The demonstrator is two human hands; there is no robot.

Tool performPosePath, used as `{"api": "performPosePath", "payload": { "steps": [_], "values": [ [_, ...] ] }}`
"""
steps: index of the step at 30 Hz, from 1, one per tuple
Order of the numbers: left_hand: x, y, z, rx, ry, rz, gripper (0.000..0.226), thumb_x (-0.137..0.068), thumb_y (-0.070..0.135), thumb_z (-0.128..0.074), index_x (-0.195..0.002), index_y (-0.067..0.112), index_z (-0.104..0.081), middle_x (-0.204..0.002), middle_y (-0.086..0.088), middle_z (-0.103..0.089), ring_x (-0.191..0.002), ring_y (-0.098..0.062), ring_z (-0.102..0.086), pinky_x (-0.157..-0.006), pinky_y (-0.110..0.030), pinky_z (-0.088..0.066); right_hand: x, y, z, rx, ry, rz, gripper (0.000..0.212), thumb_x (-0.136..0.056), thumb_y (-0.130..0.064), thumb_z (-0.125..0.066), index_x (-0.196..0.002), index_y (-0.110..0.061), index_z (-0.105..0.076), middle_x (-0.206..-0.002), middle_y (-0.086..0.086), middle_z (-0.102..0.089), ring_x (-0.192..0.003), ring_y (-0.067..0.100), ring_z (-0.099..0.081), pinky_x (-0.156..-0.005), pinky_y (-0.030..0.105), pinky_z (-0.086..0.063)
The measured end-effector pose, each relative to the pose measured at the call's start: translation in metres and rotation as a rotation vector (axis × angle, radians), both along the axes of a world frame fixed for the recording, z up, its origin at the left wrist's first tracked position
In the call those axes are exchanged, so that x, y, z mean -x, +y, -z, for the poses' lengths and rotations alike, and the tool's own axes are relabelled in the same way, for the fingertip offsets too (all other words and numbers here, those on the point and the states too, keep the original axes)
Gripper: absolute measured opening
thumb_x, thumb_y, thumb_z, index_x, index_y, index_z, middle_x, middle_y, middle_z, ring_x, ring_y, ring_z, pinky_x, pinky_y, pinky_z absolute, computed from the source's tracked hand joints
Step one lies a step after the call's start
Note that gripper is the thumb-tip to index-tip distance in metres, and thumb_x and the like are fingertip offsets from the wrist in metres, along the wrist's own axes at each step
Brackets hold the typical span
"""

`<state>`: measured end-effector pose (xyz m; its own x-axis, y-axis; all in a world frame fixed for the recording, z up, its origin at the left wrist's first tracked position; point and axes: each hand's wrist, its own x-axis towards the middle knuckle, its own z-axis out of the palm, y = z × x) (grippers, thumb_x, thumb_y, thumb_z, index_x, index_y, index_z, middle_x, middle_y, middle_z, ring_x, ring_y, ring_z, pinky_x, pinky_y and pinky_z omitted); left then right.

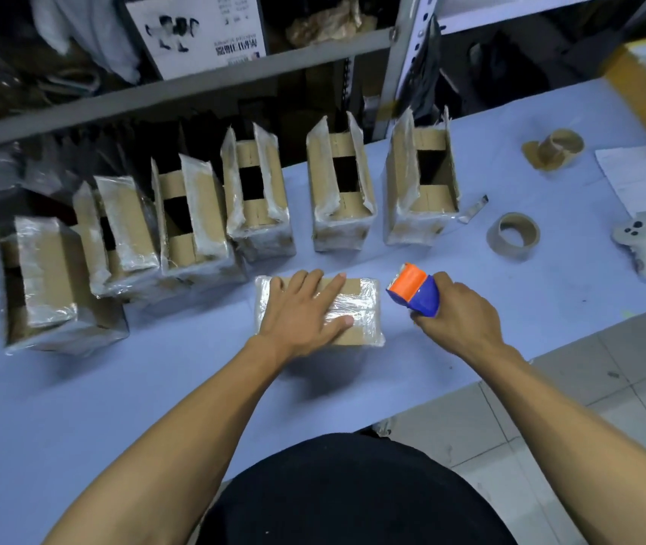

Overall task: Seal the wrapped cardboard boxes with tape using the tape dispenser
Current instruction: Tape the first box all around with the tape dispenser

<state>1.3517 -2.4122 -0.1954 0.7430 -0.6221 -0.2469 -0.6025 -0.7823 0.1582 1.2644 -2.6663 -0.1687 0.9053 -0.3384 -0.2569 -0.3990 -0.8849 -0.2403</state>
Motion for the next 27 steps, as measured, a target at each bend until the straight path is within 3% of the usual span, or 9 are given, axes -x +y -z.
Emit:
{"api": "performPosePath", "payload": {
  "steps": [3,6,9,13,16,19,22,25,27],
  "values": [
    [0.011,0.000,0.004,0.018,0.074,-0.104,0.073,-0.095,0.072,-0.023,-0.159,0.041,-0.006,-0.168,-0.003,-0.011,-0.152,-0.027,-0.008,-0.115,-0.058,-0.008,-0.004,-0.002,-0.014,-0.124,-0.091,0.067,0.037,-0.075,-0.046,-0.069,-0.094,-0.026,-0.044,-0.074,-0.008,-0.058,-0.063,0.014,-0.055,-0.050,0.026,-0.034],
    [0.015,-0.003,0.006,0.003,0.066,-0.127,0.073,-0.095,0.074,-0.018,-0.158,0.044,-0.001,-0.169,0.000,-0.003,-0.155,-0.027,0.005,-0.112,-0.068,0.014,-0.011,0.002,-0.022,-0.200,-0.146,0.093,0.038,-0.073,-0.050,-0.068,-0.093,-0.031,-0.043,-0.073,-0.015,-0.057,-0.065,0.004,-0.052,-0.051,0.026,-0.033],
    [0.017,-0.003,0.006,0.022,0.103,-0.171,0.074,-0.093,0.076,-0.018,-0.157,0.046,0.002,-0.170,0.002,0.000,-0.155,-0.025,0.009,-0.112,-0.067,0.016,-0.016,0.010,-0.019,-0.224,-0.110,0.143,0.038,-0.074,-0.047,-0.067,-0.096,-0.027,-0.043,-0.076,-0.009,-0.059,-0.066,0.014,-0.056,-0.051,0.027,-0.034],
    [0.023,-0.002,0.002,-0.003,0.107,-0.213,0.076,-0.091,0.077,-0.019,-0.158,0.045,-0.001,-0.165,-0.002,-0.016,-0.149,-0.029,-0.013,-0.116,-0.067,-0.004,-0.015,0.014,-0.011,-0.228,-0.015,0.232,0.040,-0.076,-0.042,-0.067,-0.098,-0.019,-0.042,-0.080,0.001,-0.060,-0.067,0.023,-0.056,-0.051,0.028,-0.036],
    [0.023,0.004,-0.004,-0.095,-0.007,-0.194,0.076,-0.091,0.078,-0.017,-0.157,0.041,-0.011,-0.145,-0.006,-0.043,-0.131,-0.031,-0.038,-0.103,-0.057,-0.026,-0.010,0.012,-0.009,-0.274,0.005,0.244,0.042,-0.073,-0.044,-0.069,-0.095,-0.021,-0.041,-0.078,-0.001,-0.059,-0.063,0.018,-0.057,-0.048,0.025,-0.035],
    [0.025,0.017,-0.007,-0.099,0.124,-0.345,0.077,-0.090,0.081,-0.020,-0.144,0.030,-0.043,-0.127,-0.008,-0.061,-0.114,-0.033,-0.056,-0.087,-0.044,-0.038,-0.006,0.009,-0.010,-0.304,0.003,0.220,0.041,-0.073,-0.047,-0.070,-0.089,-0.025,-0.040,-0.074,-0.003,-0.058,-0.059,0.017,-0.057,-0.044,0.024,-0.033],
    [0.035,0.027,-0.001,0.180,0.368,-0.562,0.061,-0.094,0.074,-0.033,-0.118,0.025,-0.059,-0.118,-0.003,-0.069,-0.106,-0.027,-0.063,-0.081,-0.037,-0.044,-0.008,0.011,-0.011,-0.300,-0.012,0.186,0.042,-0.073,-0.049,-0.072,-0.089,-0.025,-0.040,-0.075,-0.003,-0.058,-0.060,0.017,-0.057,-0.047,0.026,-0.035],
    [0.047,0.021,0.001,0.630,0.692,-0.777,0.049,-0.099,0.055,-0.047,-0.143,0.034,-0.046,-0.135,0.004,-0.062,-0.121,-0.022,-0.059,-0.107,-0.043,-0.044,-0.011,0.019,-0.013,-0.322,-0.027,0.151,0.043,-0.073,-0.050,-0.072,-0.091,-0.025,-0.042,-0.076,-0.004,-0.058,-0.061,0.016,-0.057,-0.049,0.026,-0.036],
    [0.056,0.008,0.002,0.750,0.741,-0.881,0.048,-0.101,0.049,-0.048,-0.147,0.038,-0.041,-0.134,0.005,-0.063,-0.120,-0.022,-0.061,-0.109,-0.047,-0.045,-0.012,0.027,-0.012,-0.341,-0.043,0.092,0.041,-0.073,-0.051,-0.071,-0.090,-0.027,-0.042,-0.075,-0.007,-0.058,-0.063,0.014,-0.057,-0.050,0.027,-0.036]
  ]
}}
